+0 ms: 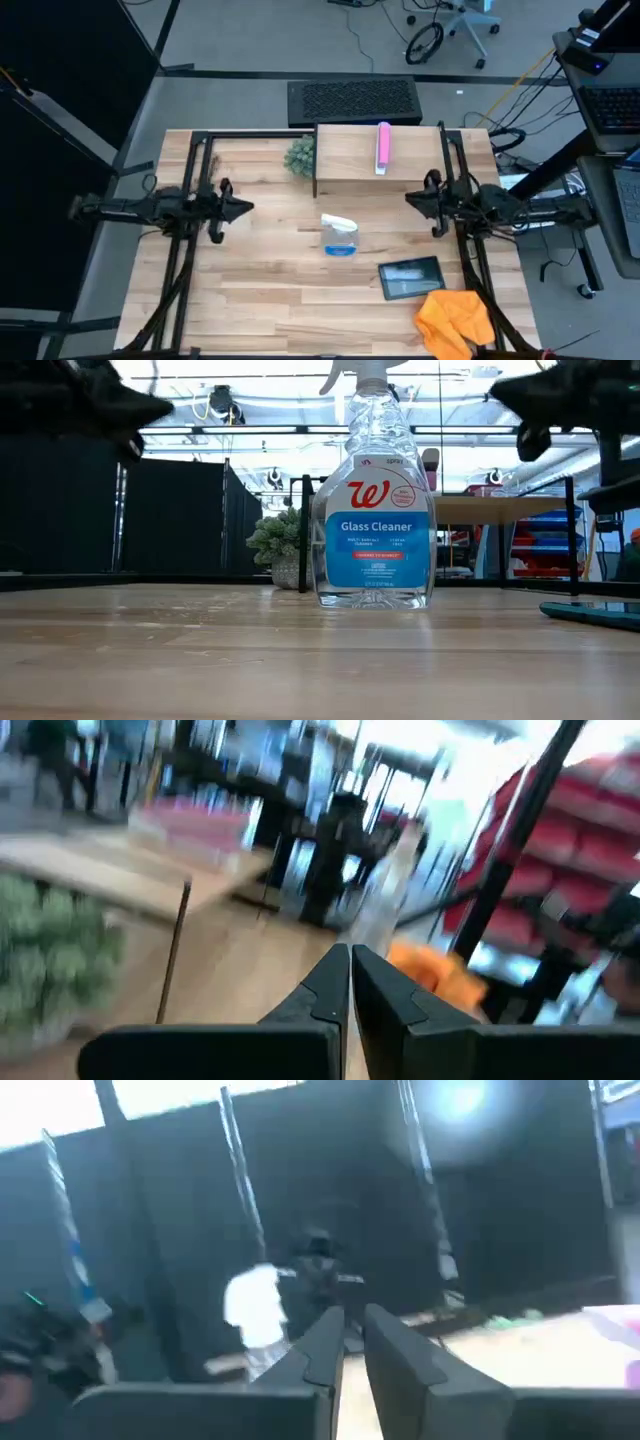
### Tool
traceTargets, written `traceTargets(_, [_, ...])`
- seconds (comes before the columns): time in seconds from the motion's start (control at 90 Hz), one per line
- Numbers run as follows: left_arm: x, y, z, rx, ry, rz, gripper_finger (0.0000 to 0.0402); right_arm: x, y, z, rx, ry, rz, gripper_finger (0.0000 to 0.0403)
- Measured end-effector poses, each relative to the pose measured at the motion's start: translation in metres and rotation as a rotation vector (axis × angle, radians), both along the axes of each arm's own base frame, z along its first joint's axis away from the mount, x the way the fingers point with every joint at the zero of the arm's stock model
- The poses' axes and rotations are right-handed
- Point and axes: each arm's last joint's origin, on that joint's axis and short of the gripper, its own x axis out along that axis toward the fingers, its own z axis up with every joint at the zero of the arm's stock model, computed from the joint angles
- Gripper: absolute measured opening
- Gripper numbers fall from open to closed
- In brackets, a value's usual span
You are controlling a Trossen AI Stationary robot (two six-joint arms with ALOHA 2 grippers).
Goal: Apply microfiber cloth
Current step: Spray the blue tablet using the spray bottle
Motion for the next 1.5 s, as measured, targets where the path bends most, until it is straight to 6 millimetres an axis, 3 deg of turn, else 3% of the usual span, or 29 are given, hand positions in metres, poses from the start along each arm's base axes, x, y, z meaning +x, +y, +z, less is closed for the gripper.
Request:
traceTargets(0.156, [0.038, -0.009, 0.013, 0.028, 0.156, -0.054, 0.0000, 0.031, -0.002, -0.005, -0.041, 0.262, -0.099, 0.0002])
traceTargets(0.333, [0.086, -0.039, 0.015, 0.065, 0.275, -0.195, 0.0000, 0.062, -0.002, -0.021, -0.060, 0.459, -0.098, 0.0001])
traceTargets(0.467, [0.118, -0.064, 0.001, 0.078, 0.346, -0.266, 0.0000, 0.081, -0.002, -0.036, -0.055, 0.569, -0.097, 0.0001])
traceTargets(0.589, [0.142, -0.080, -0.014, 0.077, 0.361, -0.292, 0.0000, 0.096, -0.002, -0.046, -0.054, 0.560, -0.097, 0.0001])
traceTargets(0.878, [0.193, -0.097, -0.051, 0.113, 0.399, -0.212, 0.0000, 0.113, 0.013, -0.066, -0.038, 0.531, -0.033, 0.0000])
traceTargets(1.078, [0.203, -0.086, -0.062, 0.146, 0.442, -0.015, 0.0000, 0.114, 0.036, -0.074, 0.006, 0.543, 0.023, 0.0000])
traceTargets(1.267, [0.205, -0.077, -0.063, 0.152, 0.449, 0.052, 0.0000, 0.115, 0.054, -0.078, 0.032, 0.526, 0.043, 0.0000])
traceTargets(1.5, [0.206, -0.068, -0.065, 0.160, 0.470, 0.107, 0.0000, 0.144, 0.077, -0.073, 0.004, 0.539, 0.093, 0.0000])
